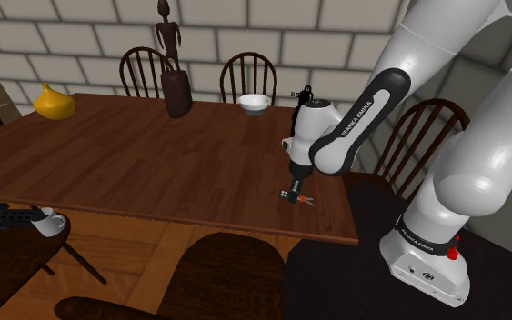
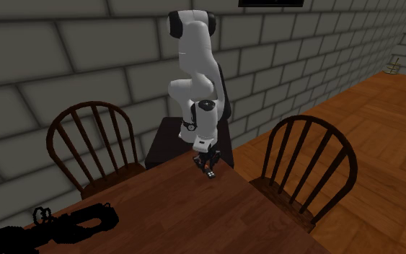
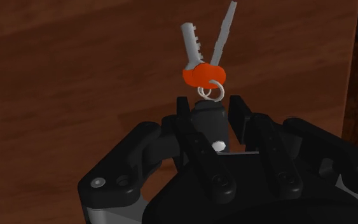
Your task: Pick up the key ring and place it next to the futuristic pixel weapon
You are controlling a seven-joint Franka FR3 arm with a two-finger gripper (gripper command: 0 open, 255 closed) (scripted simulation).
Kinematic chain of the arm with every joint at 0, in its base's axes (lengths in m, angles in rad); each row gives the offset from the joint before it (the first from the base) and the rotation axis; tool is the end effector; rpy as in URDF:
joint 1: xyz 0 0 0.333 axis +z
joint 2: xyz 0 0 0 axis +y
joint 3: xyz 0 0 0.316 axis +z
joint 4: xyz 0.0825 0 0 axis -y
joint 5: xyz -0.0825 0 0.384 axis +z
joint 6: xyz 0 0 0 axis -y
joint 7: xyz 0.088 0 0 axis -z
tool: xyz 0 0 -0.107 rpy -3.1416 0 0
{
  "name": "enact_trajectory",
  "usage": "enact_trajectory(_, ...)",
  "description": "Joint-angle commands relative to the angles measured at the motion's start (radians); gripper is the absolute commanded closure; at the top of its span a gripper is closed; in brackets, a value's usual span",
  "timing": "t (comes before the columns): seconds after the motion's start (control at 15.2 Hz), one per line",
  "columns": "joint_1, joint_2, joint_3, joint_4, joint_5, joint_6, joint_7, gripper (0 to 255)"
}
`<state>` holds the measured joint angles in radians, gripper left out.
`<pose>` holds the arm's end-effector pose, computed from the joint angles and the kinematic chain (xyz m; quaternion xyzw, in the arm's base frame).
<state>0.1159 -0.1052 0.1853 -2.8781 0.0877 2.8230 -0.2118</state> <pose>0.3430 0.0994 0.2244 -0.9767 -0.2132 -0.0243 0.0061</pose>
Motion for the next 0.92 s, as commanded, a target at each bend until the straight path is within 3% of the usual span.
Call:
enact_trajectory(0.0, 0.005, -0.040, -0.001, 0.000, 0.011, -0.041, -0.006, 255)
enact_trajectory(0.86, 0.021, -0.271, -0.019, 0.031, 0.032, -0.302, -0.021, 255)
